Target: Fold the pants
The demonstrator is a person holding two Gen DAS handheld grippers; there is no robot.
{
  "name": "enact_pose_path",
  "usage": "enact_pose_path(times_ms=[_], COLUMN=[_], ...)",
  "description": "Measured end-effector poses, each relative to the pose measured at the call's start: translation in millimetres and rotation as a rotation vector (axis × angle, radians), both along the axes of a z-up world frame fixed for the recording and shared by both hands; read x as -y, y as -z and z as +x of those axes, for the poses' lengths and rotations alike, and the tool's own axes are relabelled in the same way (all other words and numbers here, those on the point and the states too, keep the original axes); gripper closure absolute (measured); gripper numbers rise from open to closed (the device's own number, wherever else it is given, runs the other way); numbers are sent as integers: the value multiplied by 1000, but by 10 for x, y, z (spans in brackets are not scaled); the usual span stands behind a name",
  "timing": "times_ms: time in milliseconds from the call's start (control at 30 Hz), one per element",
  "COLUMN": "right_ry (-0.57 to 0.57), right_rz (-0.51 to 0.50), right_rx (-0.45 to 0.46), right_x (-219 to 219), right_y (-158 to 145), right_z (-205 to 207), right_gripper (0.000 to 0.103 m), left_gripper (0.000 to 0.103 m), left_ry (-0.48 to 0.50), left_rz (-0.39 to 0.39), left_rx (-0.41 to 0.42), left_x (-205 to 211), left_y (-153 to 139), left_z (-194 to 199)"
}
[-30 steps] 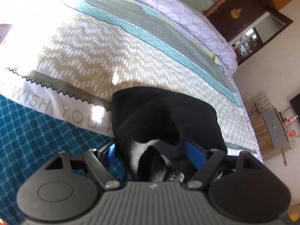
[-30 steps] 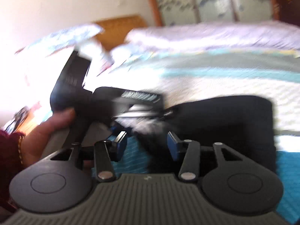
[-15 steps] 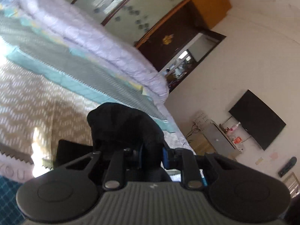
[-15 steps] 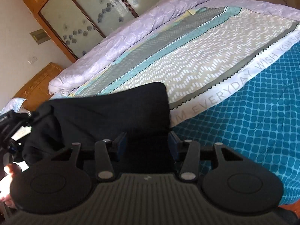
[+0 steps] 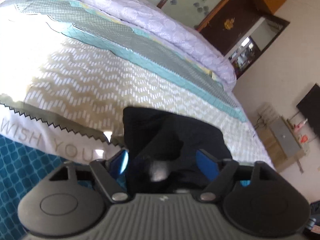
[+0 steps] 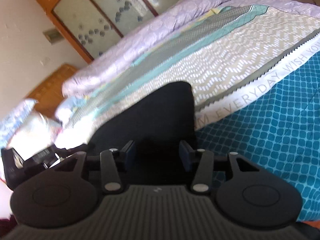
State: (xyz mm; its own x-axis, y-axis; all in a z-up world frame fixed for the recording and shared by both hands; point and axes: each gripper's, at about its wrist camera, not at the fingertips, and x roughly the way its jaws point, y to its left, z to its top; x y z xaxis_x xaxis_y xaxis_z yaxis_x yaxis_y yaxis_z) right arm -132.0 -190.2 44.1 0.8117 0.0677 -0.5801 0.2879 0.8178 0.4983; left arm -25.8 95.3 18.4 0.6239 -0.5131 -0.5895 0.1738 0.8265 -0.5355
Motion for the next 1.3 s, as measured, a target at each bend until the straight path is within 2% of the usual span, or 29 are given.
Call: enact_pose_path(times_ms=[67,100,133,200,267,333,433,633,800,1033,1167,1300], right_ry=[-40,-41,-24,4,19,28,33,45,50,36,41,38], right_rz=[-41,-30,-9,0,-3,-18,-58,-46,-51,-36,-18,-17], right_rx=[-126,-151,-150,-157,-121,-95,-95,-129,-135,-149,-143,-137], right_x=[-56,-47,-6,49,59,43,-29,-140,-268,-416,-469,-510], right_y=[155,230,254,211,117,25,-68,-94,-98,-49,-25,-28], right_z=[94,94,72,39,-52,-146,-260,-445,-586,-782,-883,-907], right_gripper=[51,50,50,49,49,49,49,46,44,37,36,35], left_gripper=[22,20,20,20,21,21,21,21,21,20,12,11], left_ry=[49,58,44,15,-1,-20,-45,-65,-68,-91,-105,-104], left_rz=[150,201,195,155,137,181,262,370,413,448,473,502], left_rx=[-26,-14,8,-30,-38,-11,-15,-15,4,24,49,61], left_x=[159,204,180,99,27,8,37,149,238,301,351,406], left_y=[112,174,171,110,2,-165,-330,-426,-450,-474,-507,-506], left_z=[-25,-90,-159,-204,-264,-380,-536,-835,-1061,-1274,-1381,-1477])
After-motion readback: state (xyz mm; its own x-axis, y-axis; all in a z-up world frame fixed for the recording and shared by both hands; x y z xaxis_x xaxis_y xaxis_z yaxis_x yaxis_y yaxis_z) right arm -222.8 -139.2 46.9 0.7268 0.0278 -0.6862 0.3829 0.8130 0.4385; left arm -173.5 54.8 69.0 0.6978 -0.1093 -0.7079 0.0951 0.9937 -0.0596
